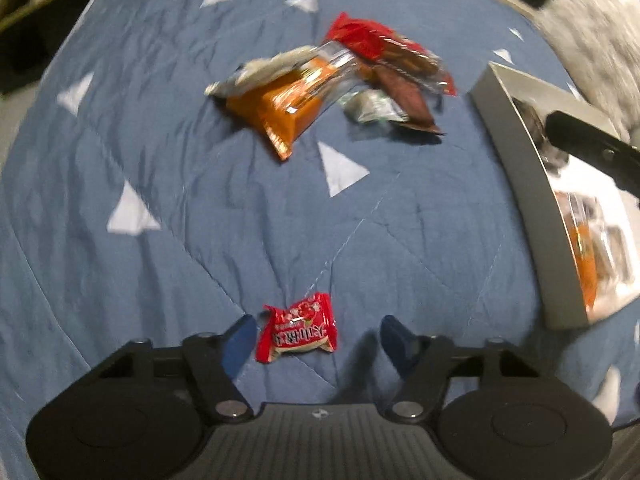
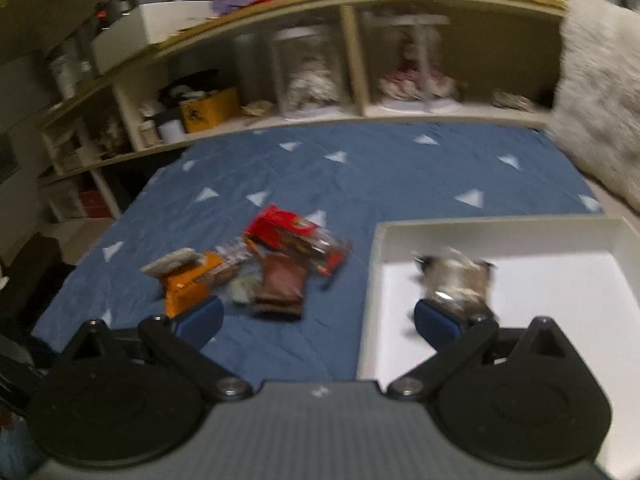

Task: Organize snacks
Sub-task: 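Grasp the small red candy with the left tool while the right tool grasps a clear pack, then carry the red candy and clear pack into the white tray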

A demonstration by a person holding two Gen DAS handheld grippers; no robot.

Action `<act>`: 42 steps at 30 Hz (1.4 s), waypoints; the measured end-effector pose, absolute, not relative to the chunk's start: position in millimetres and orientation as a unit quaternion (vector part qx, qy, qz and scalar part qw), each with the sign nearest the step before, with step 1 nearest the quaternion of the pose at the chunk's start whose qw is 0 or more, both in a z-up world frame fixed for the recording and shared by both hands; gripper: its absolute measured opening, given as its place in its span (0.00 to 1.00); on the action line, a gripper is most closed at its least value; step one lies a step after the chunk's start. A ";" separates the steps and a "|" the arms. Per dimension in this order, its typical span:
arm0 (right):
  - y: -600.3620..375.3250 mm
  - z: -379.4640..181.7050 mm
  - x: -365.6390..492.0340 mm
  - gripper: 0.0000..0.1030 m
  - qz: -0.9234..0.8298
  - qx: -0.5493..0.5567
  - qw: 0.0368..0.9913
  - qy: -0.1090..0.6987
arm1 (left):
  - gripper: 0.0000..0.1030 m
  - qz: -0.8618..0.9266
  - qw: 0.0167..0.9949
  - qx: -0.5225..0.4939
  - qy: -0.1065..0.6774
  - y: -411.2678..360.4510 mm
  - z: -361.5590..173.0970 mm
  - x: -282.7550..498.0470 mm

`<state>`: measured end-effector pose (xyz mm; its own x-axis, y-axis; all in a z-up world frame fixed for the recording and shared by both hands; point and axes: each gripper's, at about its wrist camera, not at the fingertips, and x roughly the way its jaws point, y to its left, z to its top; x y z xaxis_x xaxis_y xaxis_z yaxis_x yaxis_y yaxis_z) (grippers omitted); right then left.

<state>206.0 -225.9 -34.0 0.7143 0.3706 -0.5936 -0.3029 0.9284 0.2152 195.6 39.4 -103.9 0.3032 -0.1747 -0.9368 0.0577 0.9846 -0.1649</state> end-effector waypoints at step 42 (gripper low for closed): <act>-145.8 -70.2 259.9 0.21 0.287 0.026 0.864 0.414 | 0.38 -0.025 0.854 -0.167 0.492 64.5 -78.4 190.8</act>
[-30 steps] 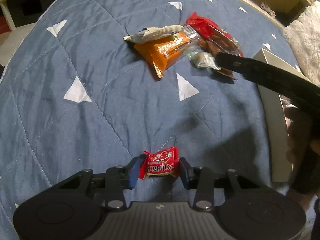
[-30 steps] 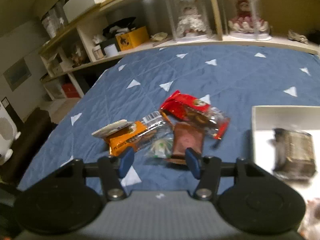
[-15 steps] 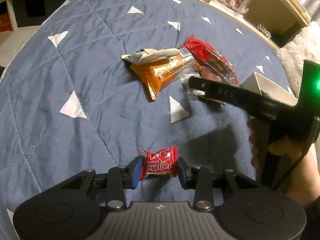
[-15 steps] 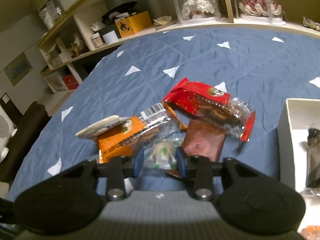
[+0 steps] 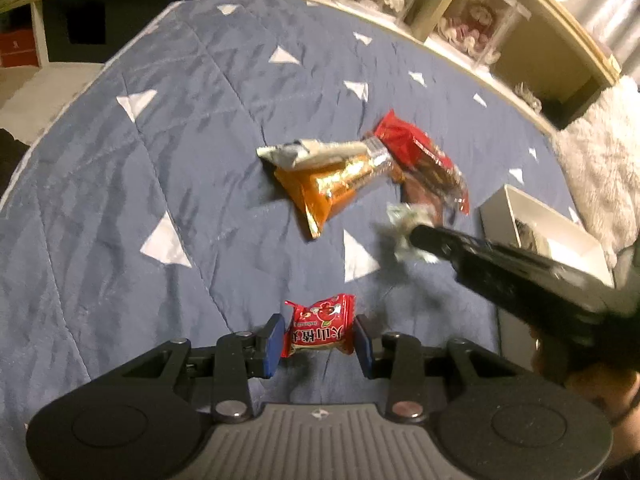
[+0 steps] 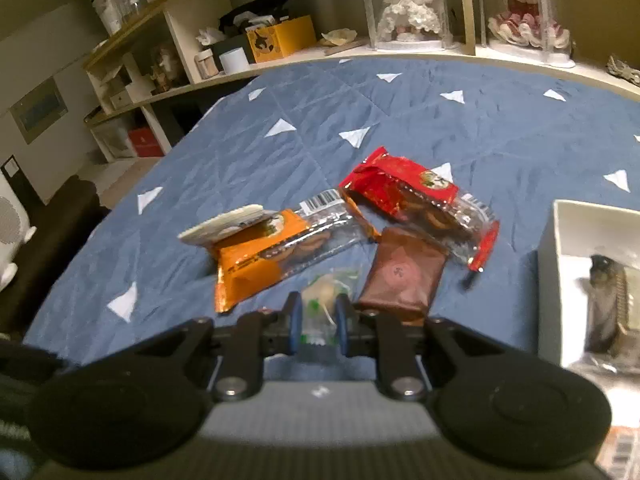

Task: Organize snacks
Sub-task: 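Carry the red candy and clear pack into the white tray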

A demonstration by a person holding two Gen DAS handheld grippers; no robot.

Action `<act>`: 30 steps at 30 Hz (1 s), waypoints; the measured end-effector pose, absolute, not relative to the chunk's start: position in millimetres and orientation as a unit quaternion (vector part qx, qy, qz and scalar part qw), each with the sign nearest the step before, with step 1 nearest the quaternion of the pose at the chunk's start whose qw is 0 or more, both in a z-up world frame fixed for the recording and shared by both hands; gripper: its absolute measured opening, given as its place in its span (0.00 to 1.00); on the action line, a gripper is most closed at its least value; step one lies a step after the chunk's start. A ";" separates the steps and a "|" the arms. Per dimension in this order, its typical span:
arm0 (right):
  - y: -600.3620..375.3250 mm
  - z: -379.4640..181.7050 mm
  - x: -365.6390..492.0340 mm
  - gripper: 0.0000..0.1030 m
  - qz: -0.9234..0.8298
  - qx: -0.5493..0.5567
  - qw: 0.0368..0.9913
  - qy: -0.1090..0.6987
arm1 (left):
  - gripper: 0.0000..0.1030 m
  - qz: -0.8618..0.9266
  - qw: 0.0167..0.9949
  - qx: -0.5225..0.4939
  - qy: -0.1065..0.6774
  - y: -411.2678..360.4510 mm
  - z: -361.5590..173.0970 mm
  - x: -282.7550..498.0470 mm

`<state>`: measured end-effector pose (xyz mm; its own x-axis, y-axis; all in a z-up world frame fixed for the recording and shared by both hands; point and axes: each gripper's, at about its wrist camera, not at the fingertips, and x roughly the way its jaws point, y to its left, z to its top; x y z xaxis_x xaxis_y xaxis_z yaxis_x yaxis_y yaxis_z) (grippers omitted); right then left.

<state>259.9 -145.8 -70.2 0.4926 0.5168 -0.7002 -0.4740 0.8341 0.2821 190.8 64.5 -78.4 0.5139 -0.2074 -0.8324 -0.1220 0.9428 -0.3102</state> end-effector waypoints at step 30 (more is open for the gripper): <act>-278.1 21.2 189.6 0.15 0.222 0.011 0.908 0.356 | 0.38 -0.083 0.911 -0.066 0.399 -49.4 -1.9 183.2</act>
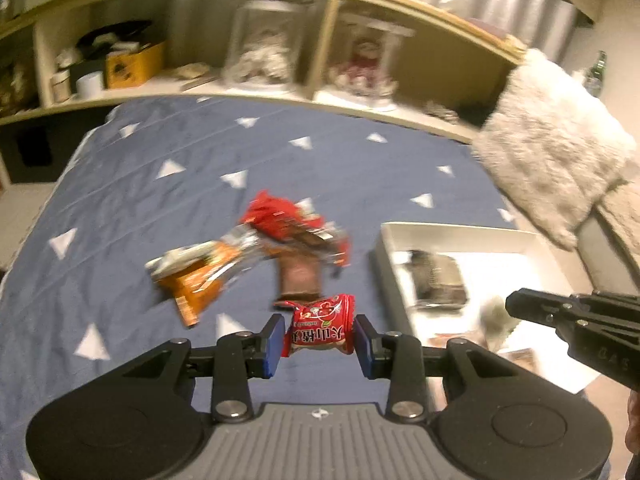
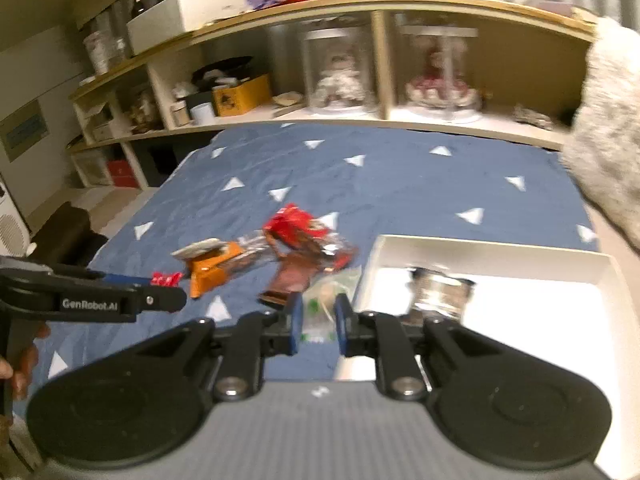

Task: Organize snacks
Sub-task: 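Carry the red candy and clear pack into the white tray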

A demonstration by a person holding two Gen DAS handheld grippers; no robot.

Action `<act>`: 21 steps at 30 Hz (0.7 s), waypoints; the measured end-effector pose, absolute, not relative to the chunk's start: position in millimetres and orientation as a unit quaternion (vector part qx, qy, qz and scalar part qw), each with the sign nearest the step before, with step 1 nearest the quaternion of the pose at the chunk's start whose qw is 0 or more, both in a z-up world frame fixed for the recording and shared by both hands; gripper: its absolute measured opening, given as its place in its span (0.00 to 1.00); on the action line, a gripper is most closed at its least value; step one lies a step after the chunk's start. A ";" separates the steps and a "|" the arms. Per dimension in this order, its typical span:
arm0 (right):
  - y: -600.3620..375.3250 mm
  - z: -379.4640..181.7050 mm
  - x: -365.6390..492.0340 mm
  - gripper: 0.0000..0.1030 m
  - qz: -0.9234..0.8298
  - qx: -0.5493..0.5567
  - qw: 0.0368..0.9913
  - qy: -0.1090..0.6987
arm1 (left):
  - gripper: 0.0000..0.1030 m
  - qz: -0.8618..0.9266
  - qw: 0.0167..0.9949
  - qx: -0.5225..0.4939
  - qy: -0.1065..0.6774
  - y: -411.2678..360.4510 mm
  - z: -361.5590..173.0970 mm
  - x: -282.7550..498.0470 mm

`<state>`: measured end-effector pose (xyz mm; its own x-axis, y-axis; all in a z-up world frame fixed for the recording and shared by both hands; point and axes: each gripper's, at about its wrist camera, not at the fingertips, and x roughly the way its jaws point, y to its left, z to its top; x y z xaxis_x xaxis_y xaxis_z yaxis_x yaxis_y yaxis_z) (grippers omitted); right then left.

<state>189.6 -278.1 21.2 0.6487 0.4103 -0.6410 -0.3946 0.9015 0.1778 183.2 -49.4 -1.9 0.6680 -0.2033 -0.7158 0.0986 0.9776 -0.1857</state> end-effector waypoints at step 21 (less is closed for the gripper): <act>-403.6 7.6 164.8 0.05 0.159 0.050 0.908 0.383 | 0.38 -0.164 0.887 -0.053 0.428 -165.7 -20.9 188.8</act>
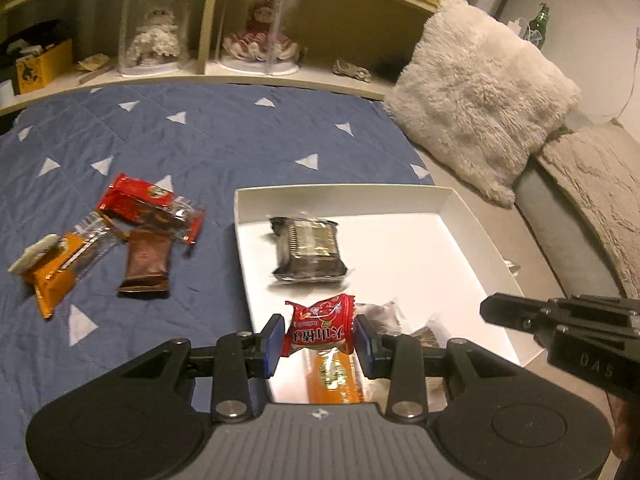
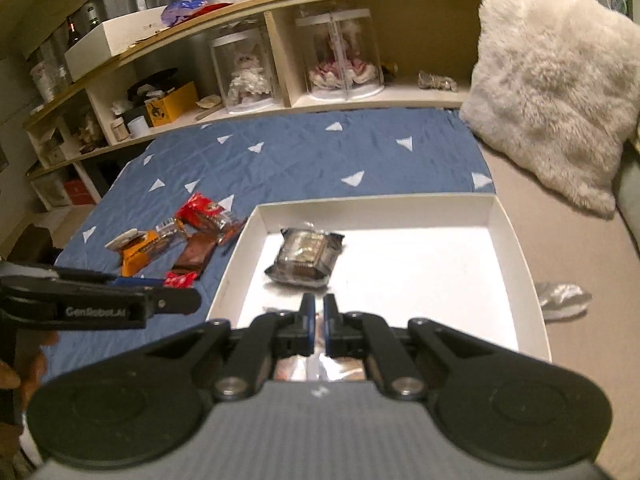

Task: Organize snacks
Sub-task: 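Carry the red candy and clear pack into the white tray, then open both tools to release the packs and lift away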

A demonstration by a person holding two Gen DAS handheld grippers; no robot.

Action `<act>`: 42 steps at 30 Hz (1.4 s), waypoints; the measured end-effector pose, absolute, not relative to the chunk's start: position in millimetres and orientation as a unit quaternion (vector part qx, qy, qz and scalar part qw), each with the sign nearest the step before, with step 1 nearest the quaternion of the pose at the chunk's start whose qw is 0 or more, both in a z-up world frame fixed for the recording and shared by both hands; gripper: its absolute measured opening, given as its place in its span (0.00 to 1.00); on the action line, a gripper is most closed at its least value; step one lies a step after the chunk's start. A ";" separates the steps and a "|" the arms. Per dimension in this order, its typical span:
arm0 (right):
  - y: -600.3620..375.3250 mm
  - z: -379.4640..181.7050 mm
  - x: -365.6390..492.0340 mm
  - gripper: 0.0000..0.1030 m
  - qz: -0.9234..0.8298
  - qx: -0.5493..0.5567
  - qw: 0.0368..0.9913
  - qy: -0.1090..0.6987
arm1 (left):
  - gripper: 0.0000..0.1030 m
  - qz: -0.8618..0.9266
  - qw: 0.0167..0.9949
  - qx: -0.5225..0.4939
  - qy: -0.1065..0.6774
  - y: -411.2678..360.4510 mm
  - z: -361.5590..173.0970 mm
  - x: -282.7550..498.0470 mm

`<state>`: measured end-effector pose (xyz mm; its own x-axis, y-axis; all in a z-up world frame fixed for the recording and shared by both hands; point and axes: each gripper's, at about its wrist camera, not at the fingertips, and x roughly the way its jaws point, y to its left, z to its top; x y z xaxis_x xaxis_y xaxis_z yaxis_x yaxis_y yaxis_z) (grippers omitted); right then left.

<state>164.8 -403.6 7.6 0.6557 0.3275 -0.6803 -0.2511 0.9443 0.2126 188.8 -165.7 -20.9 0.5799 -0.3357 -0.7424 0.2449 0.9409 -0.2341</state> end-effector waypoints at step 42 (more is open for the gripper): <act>-440.4 -14.8 181.5 0.09 0.124 0.075 0.881 0.450 | 0.67 -0.201 0.848 -0.031 0.489 -206.1 -55.6 252.8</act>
<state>181.5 -440.4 -14.8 0.5648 0.2862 -0.7740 -0.1522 0.9580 0.2432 252.8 -206.1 -55.6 0.4411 -0.3712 -0.8171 0.3099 0.9175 -0.2495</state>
